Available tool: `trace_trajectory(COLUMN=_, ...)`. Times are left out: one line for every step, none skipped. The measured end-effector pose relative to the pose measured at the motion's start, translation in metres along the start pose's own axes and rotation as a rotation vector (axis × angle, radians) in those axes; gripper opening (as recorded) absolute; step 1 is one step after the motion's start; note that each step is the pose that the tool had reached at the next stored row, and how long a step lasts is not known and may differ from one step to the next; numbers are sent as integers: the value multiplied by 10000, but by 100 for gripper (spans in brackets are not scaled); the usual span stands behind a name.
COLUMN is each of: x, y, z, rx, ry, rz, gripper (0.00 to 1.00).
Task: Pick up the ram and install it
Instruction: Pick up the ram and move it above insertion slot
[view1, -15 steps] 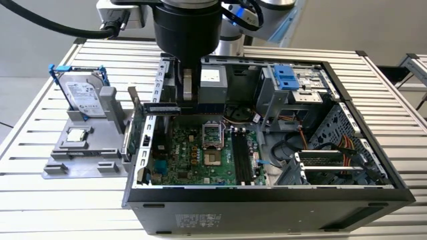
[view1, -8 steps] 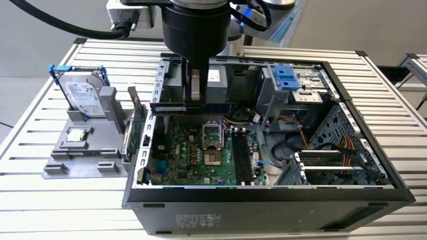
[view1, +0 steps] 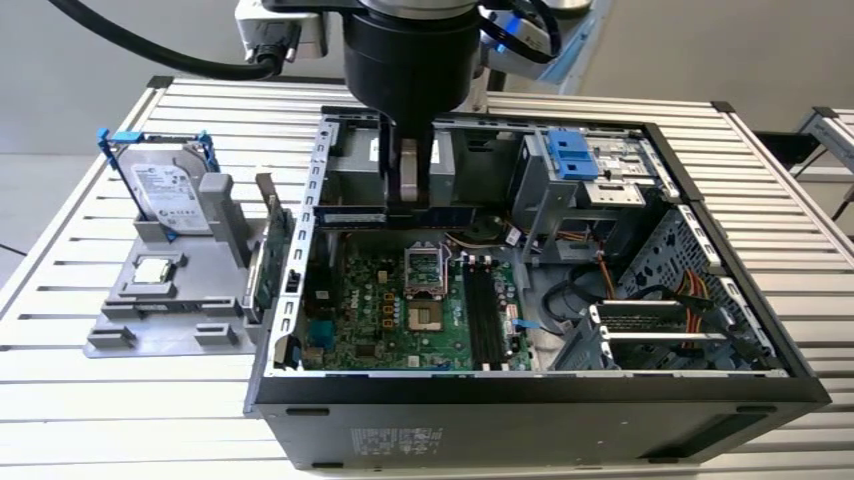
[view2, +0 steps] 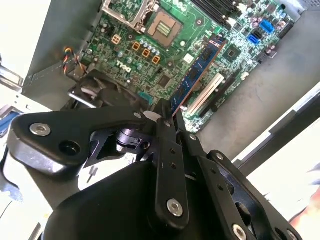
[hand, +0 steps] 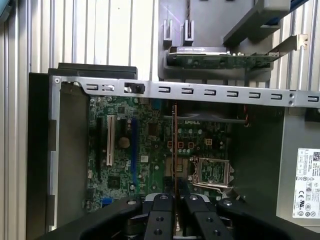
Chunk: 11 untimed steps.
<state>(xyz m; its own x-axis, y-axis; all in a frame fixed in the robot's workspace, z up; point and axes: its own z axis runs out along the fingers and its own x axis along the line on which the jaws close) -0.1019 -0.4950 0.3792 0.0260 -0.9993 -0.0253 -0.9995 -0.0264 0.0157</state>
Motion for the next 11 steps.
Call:
trace_trajectory(x=0, y=-14, z=0, rx=1, ry=-1, rz=0, gripper=0)
trace_trajectory(x=1, y=-26, z=0, rx=0, ry=0, rz=0, gripper=0)
trace_trajectory(x=1, y=-39, z=-1, rx=0, ry=0, rz=0, gripper=0)
trace_trajectory(x=1, y=-52, z=-1, rx=0, ry=0, rz=0, gripper=0)
trace_trajectory(x=2, y=-66, z=-1, rx=0, ry=0, rz=0, gripper=0)
trace_trajectory(x=2, y=-80, z=-1, rx=1, ry=-1, rz=0, gripper=0)
trace_trajectory(x=2, y=-94, z=-1, rx=1, ry=-1, rz=0, gripper=0)
trace_trajectory(x=3, y=-108, z=-1, rx=0, ry=-1, rz=-1, gripper=0)
trace_trajectory(x=3, y=-122, z=-2, rx=0, ry=0, rz=0, gripper=0)
trace_trajectory(x=4, y=-135, z=-2, rx=0, ry=0, rz=0, gripper=0)
trace_trajectory(x=4, y=-150, z=-2, rx=0, ry=0, rz=0, gripper=0)
